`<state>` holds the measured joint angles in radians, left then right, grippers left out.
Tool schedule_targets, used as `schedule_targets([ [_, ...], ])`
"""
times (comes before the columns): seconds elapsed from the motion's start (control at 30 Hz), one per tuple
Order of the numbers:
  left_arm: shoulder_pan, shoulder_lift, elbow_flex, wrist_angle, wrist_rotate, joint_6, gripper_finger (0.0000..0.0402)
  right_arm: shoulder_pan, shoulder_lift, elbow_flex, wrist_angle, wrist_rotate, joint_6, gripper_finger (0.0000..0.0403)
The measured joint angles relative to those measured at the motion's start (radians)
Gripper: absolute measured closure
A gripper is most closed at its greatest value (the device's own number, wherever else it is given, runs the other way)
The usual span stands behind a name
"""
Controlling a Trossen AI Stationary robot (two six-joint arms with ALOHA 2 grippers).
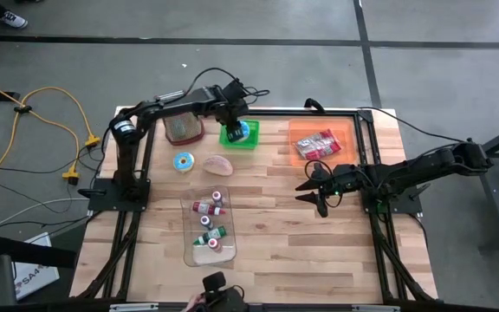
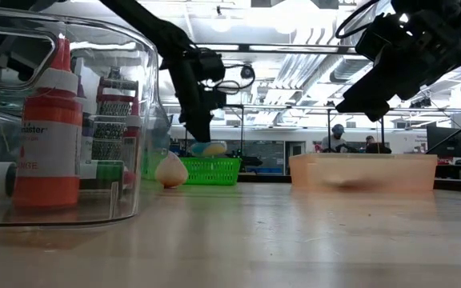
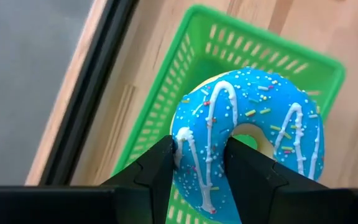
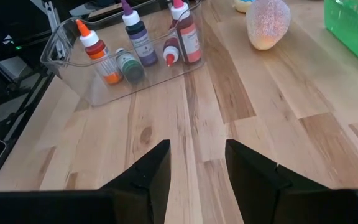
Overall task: Pick & Place Food Item
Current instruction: Put the bottom blue donut into the green bin
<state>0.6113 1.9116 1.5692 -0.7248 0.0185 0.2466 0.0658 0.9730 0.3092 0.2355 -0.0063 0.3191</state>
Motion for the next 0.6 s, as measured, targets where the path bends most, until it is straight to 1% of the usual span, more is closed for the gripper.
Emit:
schedule_targets([
  [0.17,0.000,0.034,0.000,0.002,-0.033,0.001,0.0271,0.000,0.000,0.000,-0.001,-0.003,0.001,0.0261],
  [0.33,0.003,0.041,0.000,0.019,-0.036,0.000,0.0271,0.000,0.000,0.000,-0.001,-0.003,0.001,0.0261],
  [0.6,0.016,0.084,-0.001,-0.017,-0.045,-0.008,0.0271,0.000,0.000,0.000,-0.001,-0.004,0.002,0.0261],
])
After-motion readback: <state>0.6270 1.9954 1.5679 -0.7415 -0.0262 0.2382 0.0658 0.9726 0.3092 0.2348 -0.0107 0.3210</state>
